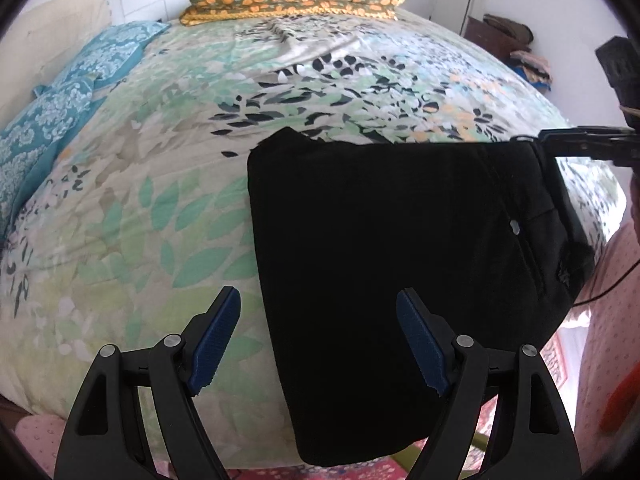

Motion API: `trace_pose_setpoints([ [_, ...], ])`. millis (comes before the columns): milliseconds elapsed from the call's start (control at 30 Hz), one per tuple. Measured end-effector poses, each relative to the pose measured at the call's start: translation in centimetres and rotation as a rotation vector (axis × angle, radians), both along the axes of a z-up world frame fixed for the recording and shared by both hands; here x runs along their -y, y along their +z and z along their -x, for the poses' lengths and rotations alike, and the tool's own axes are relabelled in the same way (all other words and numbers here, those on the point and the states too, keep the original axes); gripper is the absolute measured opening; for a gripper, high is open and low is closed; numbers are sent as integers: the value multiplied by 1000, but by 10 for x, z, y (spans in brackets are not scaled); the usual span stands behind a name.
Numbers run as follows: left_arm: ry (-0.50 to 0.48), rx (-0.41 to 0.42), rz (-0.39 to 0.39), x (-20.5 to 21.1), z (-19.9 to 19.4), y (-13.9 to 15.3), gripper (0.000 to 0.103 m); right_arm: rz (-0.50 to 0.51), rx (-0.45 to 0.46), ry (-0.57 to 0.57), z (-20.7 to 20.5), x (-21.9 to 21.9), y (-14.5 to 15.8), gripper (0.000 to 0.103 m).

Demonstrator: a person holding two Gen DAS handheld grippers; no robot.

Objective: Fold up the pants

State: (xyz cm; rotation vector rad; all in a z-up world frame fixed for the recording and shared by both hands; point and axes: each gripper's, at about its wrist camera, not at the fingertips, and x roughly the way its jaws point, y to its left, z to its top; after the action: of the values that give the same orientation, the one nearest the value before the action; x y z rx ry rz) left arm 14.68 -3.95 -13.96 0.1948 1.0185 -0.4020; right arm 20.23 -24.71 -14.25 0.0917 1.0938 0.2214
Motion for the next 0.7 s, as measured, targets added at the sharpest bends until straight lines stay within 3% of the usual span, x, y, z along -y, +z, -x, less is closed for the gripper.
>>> trace_pose_setpoints([
  [33,-5,-8,-16,1,1,-3,82,59,-64,-23,-9,3,-22,22],
  [67,-10,-17,-26,1,3,-6,82,42,-110,-50,-10,11,-39,21],
  [100,-14,-20,-24,1,4,-6,82,-18,-92,-83,-8,20,-41,21],
  [133,-15,-18,-20,0,6,-5,82,-56,-77,-110,-4,26,-36,21],
  [200,-12,-8,-18,0,7,0,82,-35,-38,-117,5,22,-15,20],
  [333,-3,-15,0,0,4,5,82,-41,-16,0,41,-4,21,21],
  [400,4,-24,-1,2,4,5,82,-43,-25,70,64,-19,24,21],
  [467,-2,-35,-7,6,5,3,84,-27,-66,112,81,-31,12,21],
  [567,-38,-49,-62,16,9,-6,89,48,-195,87,89,-37,-32,21],
  [700,-60,-54,-118,22,15,-15,91,-36,-175,4,91,-26,-28,21],
])
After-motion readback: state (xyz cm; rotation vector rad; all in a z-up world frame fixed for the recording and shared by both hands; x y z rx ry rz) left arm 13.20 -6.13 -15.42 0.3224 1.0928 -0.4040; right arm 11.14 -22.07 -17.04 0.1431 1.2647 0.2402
